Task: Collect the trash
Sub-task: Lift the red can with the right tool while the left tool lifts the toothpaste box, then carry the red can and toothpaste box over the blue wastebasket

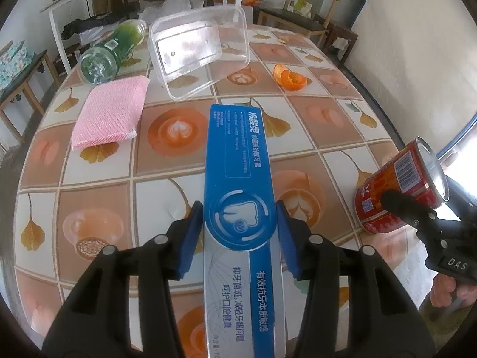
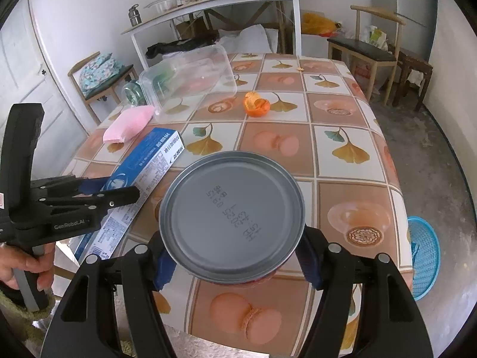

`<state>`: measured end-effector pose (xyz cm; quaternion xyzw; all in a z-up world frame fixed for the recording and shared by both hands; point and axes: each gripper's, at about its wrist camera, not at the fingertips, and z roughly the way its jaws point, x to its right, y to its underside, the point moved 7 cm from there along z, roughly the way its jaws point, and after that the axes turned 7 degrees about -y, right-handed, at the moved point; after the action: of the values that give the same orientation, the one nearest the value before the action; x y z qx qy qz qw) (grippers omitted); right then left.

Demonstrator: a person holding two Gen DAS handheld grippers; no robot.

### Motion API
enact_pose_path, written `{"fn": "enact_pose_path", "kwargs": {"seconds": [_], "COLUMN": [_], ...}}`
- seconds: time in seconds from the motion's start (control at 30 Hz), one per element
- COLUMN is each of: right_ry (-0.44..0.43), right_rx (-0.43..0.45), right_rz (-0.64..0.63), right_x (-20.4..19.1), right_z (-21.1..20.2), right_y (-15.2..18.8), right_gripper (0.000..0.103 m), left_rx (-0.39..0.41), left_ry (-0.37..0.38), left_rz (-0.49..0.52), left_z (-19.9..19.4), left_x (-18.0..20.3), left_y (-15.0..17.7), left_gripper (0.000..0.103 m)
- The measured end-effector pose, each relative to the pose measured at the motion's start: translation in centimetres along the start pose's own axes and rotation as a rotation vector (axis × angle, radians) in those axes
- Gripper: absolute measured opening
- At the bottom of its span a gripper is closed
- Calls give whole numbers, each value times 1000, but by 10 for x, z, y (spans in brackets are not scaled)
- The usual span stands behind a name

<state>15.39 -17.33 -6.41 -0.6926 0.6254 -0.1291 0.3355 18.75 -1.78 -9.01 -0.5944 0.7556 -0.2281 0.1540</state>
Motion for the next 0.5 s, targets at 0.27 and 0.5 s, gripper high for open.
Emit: {"fn": "enact_pose_path", "kwargs": {"seconds": [0.27,0.5], "right_ry": [3,-2], "right_rx": [15,34], "right_rz": [16,23], "right_x": [4,5], "right_z": [-6,-12], "right_y": [-1,-3], "right_gripper": [65,65], "left_rx": [41,78], "left_ry": [-7,-8], "left_rz": [12,24], "left_z": [-14,-27], "left_x": [2,5], "left_y": [-1,-3], "left_gripper": [46,46]}}
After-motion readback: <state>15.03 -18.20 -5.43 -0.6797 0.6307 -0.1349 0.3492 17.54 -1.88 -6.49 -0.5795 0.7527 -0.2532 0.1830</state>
